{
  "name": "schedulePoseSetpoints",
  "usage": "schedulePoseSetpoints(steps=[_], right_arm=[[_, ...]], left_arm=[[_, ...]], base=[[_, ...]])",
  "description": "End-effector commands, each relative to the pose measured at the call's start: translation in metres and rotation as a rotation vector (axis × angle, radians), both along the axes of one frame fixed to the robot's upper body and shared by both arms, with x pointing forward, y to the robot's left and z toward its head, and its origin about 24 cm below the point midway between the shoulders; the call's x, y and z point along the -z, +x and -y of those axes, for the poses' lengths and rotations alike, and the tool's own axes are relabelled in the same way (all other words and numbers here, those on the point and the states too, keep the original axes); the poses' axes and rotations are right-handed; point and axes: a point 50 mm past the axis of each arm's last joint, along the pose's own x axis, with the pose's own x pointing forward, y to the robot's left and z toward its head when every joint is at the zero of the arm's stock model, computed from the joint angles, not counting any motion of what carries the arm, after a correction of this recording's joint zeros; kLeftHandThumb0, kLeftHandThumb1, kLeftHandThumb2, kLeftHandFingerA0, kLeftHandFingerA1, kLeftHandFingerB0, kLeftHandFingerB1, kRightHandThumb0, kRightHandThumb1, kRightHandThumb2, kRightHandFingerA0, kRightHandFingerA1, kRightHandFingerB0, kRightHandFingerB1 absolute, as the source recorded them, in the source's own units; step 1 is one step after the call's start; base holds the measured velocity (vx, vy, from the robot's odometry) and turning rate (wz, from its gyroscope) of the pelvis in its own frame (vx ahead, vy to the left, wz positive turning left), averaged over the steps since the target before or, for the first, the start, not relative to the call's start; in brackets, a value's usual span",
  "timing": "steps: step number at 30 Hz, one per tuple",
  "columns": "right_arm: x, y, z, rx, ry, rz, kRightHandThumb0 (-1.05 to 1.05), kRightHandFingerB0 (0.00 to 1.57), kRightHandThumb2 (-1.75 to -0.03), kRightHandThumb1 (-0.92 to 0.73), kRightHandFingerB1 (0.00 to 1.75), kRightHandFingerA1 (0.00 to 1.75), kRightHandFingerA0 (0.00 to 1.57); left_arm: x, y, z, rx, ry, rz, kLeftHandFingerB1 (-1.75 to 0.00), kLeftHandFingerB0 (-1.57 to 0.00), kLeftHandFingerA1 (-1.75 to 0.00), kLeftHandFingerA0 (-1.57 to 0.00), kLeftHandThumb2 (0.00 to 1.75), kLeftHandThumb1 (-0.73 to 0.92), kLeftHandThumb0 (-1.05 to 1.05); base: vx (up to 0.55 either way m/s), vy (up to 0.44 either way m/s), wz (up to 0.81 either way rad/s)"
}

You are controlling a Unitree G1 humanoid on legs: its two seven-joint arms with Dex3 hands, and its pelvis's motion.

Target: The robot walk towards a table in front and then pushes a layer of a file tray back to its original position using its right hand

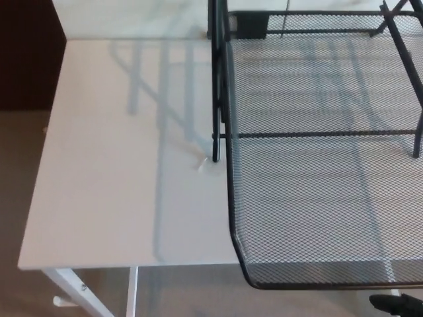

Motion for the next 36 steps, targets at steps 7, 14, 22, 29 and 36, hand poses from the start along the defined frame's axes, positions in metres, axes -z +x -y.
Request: schedulePoseSetpoints(steps=[7,14,22,29,36], right_arm=[[0.0022,-0.0066,0.0042,0.017,0.006,-0.023,-0.31,0.50,-0.56,-0.51,0.39,0.45,0.71],[0.0032,-0.0067,0.0042,0.001,-0.020,-0.037,-0.43,0.44,-0.71,-0.44,0.48,0.54,0.63],[0.0029,-0.0066,0.0039,-0.003,-0.020,-0.032,-0.43,0.45,-0.72,-0.44,0.48,0.54,0.63],[0.0025,-0.0050,0.0033,0.006,-0.016,-0.027,-0.35,0.49,-0.55,-0.52,0.38,0.44,0.69],[0.0017,-0.0036,0.0018,0.001,-0.019,-0.026,-0.36,0.48,-0.55,-0.51,0.38,0.44,0.71]], left_arm=[[0.0007,-0.0089,-0.0047,-0.032,-0.002,-0.017,-0.39,-0.40,-0.49,-0.56,0.54,0.49,-0.07],[-0.0008,-0.0112,-0.0055,-0.022,0.001,-0.012,-0.40,-0.41,-0.50,-0.59,0.54,0.48,-0.07],[-0.0020,-0.0094,-0.0060,-0.019,0.008,-0.013,-0.40,-0.42,-0.50,-0.60,0.53,0.47,-0.08],[-0.0022,-0.0057,-0.0069,-0.018,0.003,-0.001,-0.40,-0.42,-0.51,-0.61,0.53,0.47,-0.08],[-0.0035,-0.0045,-0.0068,-0.021,0.012,0.001,-0.40,-0.42,-0.51,-0.60,0.53,0.47,-0.10]], base=[[-0.14,-0.105,-0.01],[-0.24,-0.013,-0.13],[-0.16,0.166,0.01],[-0.10,0.174,0.09],[-0.08,-0.035,0.02]])
